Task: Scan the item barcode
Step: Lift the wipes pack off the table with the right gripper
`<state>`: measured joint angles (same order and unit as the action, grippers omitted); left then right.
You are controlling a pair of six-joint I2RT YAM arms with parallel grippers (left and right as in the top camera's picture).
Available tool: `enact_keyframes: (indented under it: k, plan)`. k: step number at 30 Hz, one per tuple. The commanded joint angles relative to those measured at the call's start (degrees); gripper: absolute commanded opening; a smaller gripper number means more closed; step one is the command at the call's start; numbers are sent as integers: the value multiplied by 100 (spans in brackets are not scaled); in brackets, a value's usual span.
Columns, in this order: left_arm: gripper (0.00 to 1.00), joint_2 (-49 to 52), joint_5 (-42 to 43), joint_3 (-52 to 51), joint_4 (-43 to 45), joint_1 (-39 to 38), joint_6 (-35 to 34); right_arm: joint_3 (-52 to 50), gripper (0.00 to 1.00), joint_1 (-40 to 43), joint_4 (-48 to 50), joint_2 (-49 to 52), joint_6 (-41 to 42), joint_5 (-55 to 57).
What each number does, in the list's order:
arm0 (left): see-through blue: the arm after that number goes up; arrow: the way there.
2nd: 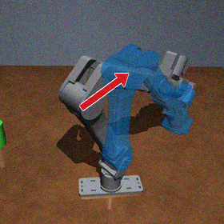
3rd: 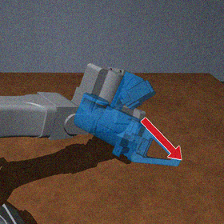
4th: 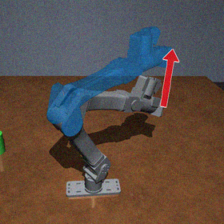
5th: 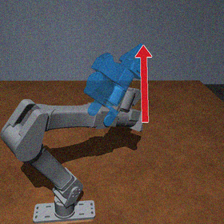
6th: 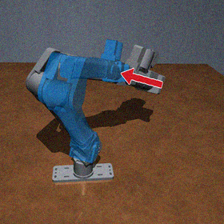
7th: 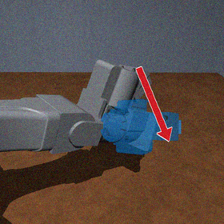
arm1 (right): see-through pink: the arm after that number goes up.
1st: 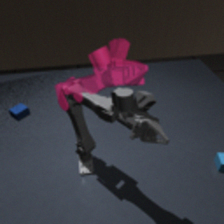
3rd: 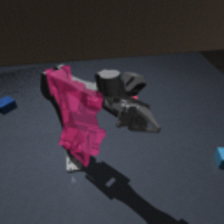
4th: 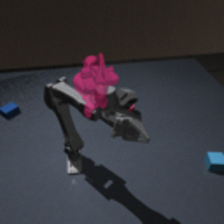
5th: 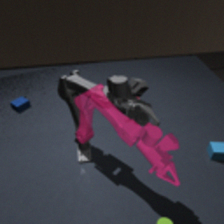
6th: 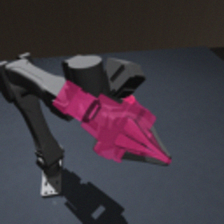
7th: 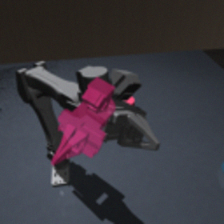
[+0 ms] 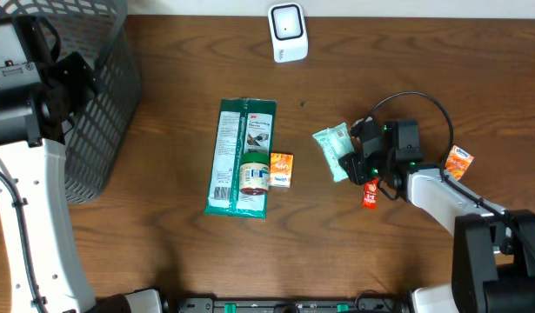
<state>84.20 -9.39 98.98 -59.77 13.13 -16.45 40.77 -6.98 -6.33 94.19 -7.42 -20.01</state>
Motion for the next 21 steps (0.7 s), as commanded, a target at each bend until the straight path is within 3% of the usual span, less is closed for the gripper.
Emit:
enact_keyframes:
  k: [1,6,10,15,21]
  plan:
    - [92,-7,-74,35,-2,31,55,-105,42,13,15,367,164,-155]
    - [93,-7,-74,35,-2,31,55,-101,30,20,195,710,160,-765]
    - [92,-7,-74,35,-2,31,57,11,1,114,162,448,162,-1305]
    - [93,-7,-74,35,-2,31,55,70,1,264,-133,-474,39,-1827]
    - [92,-7,-74,35,-4,31,55,70,1,243,-1088,-1926,-1222,-1827]
